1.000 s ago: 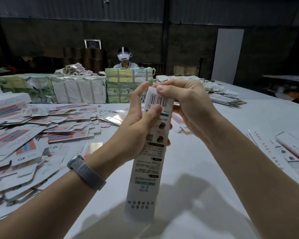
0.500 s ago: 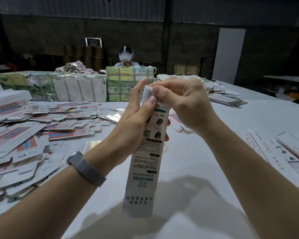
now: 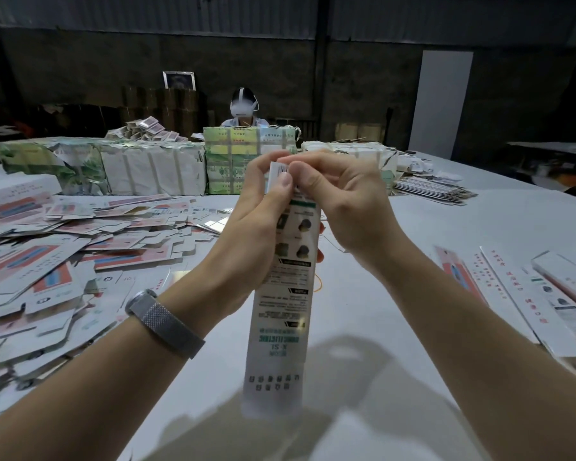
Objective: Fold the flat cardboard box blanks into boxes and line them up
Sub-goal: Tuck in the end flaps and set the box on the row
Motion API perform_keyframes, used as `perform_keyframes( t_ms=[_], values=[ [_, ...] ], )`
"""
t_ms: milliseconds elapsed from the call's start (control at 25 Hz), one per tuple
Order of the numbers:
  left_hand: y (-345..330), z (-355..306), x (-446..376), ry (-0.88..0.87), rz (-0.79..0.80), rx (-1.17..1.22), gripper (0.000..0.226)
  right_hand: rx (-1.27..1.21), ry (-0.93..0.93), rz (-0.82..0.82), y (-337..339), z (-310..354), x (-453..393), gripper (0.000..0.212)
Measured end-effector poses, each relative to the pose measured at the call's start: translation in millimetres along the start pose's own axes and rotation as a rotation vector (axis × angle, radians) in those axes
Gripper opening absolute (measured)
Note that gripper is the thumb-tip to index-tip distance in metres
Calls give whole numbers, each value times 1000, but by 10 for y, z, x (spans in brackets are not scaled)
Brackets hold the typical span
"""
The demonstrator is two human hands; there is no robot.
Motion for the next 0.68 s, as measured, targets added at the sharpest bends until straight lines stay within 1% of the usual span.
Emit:
perform_keyframes(
  t_ms=[80, 160, 240, 360, 400, 440, 560, 600, 680],
  values=[
    [0, -10, -7, -5, -32, 40, 24, -72, -62, -35, -65, -14, 22, 15],
    [-13, -26, -4, -25, -47, 74, 27, -107, -78, -93, -99, -18, 47, 13],
    [-13, -47, 7, -70, -55, 55, 30, -155, -78, -149, -115, -20, 62, 10],
    [-31, -47, 18, -85, -68, 17, 26, -195, -113, -183, -120, -39, 75, 11],
    [-35, -37, 11, -73, -77, 25, 26, -157, -105, -179, -121, -42, 71, 13],
    [-44, -30, 5, -58, -85, 37, 26, -67, -88, -178, -114, -41, 66, 16],
    [-71, -43, -23, -20, -68, 104, 35, 351, 36, -227, -96, 29, 46, 28],
    [-90, -59, -28, 2, -47, 148, 40, 449, 80, -240, -101, 67, 45, 30],
    [-112, -94, -36, 20, -17, 216, 54, 526, 81, -191, -145, 117, 55, 41]
  ],
)
Point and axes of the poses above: each hand's wrist, its own x-axis away from the middle knuckle, its own y-axis out of the back of the hand, z = x × y, the point moved 3 cm from there along -x, towards the middle knuckle, and after that the axes turned 6 degrees about -z, right-handed, at the moved point
